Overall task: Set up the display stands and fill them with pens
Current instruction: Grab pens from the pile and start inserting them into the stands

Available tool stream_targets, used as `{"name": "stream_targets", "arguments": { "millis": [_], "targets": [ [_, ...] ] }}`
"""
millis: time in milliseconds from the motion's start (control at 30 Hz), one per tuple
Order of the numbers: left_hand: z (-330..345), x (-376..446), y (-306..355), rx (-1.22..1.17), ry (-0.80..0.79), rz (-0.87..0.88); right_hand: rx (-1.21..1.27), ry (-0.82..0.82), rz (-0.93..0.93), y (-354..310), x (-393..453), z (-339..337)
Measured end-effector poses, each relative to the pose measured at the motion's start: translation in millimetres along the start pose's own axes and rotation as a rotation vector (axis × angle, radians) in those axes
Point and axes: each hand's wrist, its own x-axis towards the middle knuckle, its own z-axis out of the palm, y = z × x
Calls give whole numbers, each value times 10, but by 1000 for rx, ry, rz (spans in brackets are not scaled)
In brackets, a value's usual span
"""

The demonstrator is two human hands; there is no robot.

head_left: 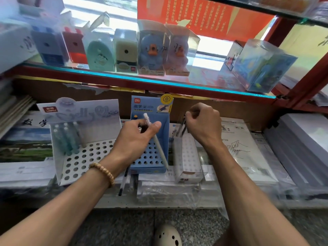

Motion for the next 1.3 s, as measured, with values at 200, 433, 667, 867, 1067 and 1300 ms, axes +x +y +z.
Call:
{"name": "stream_targets", "arguments": {
  "millis": [200, 433, 667, 867, 1067, 1300],
  "targets": [
    [-159, -86, 67, 184, -141, 75, 507, -489, -176, -603, -246, -175],
    [-322, -191, 58, 229, -216, 76, 596, -537, -172, -707, -314, -186],
    [-708, -329, 12, 274, -207, 44, 809, -521, -71, -943, -350, -105],
    [-992, -411, -34, 403, -17, 9, 856, -530, -102, -1193, -394, 112],
    [-1474, -394, -72, 369, 438, -68, 623, -313, -156, -1360, -347, 469],
    [-1789, -500, -65, 309, 601, -111, 354, -276, -250, -1480, -470, 890]
  ]
}}
